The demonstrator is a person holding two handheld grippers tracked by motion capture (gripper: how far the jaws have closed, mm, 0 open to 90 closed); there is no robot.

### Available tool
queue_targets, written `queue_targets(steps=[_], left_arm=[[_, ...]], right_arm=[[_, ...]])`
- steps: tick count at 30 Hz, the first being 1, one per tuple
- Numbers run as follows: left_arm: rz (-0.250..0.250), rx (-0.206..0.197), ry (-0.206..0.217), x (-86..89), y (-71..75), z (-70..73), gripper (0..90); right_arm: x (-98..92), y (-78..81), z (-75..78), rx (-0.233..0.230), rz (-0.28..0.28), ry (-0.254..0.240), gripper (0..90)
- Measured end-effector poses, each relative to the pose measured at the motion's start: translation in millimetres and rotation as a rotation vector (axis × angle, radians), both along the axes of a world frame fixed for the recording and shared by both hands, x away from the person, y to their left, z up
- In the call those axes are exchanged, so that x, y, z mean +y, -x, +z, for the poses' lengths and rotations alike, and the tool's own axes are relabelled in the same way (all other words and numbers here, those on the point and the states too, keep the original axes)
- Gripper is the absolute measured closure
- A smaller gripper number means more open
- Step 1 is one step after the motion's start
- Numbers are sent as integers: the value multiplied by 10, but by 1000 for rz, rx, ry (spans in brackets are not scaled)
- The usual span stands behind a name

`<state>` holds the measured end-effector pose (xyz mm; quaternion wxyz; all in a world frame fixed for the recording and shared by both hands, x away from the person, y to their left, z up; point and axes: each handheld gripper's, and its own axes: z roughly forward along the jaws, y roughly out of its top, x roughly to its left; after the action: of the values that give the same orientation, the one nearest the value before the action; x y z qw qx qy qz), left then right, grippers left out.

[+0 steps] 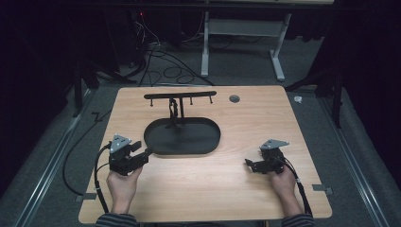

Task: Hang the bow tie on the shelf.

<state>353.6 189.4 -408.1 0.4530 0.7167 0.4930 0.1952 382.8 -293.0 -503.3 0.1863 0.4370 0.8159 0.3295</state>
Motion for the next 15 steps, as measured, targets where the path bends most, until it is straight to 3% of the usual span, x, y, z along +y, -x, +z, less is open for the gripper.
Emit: queue_targets(steps=[15], left_arm=[[7, 26, 9, 1, 47, -119, 463]], right_arm=[[1, 2, 0, 2, -2, -1, 143]])
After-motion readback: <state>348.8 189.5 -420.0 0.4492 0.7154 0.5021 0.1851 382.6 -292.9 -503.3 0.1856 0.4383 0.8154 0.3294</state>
